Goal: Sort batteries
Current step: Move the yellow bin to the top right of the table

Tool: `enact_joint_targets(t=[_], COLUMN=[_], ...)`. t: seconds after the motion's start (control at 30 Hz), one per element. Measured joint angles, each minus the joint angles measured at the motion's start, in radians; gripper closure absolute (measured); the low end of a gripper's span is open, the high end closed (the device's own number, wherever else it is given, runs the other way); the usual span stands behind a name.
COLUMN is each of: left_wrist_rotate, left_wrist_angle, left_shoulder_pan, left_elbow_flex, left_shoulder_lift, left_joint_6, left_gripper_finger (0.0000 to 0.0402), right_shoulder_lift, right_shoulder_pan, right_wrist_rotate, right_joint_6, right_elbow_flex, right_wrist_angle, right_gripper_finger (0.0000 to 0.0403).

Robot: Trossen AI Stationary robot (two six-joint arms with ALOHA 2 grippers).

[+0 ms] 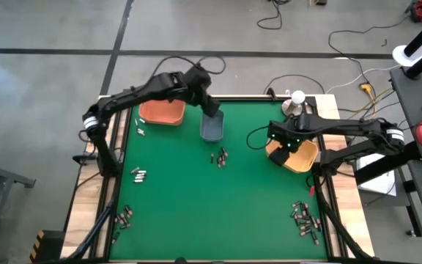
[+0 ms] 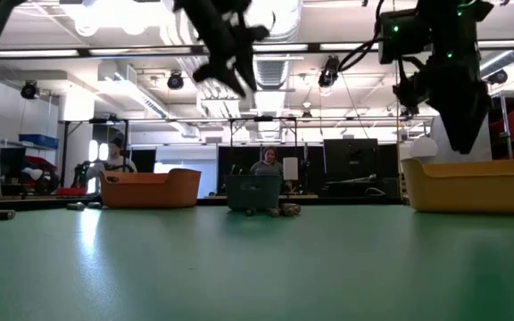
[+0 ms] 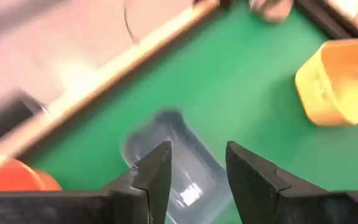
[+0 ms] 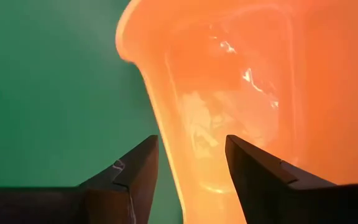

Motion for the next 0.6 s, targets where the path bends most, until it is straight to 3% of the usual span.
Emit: enact_joint_targets(t=[0.2,0.43,0.6], left_wrist_rotate=[-0.048,-0.050,-0.121], left_wrist_angle=[0.007,-0.001,0.040], left_shoulder_pan=[-0.005,-0.027,-0.081], left_elbow_flex=[0.062,0.068,0.067], left_shoulder_lift=[-0.072,-0.160,-0.268], left_joint_6=[0.151,0.170,0.231], left_gripper_finger=[0.0274,0.0274,0.0274], right_shoulder_lift=[0.044,0.127,0.192], right_shoulder_pan=[0.036,0.082,0.088], right_wrist_rotate=[-0.050,-0.045,-0.017], right_joint_6=[0.007,0.019,0.017], right_elbow_flex=[-0.037,-0.042,-0.049], right_wrist_angle=[0.073,0.088,0.094], right_gripper_finger=[0.0240,0.0241,0.0260])
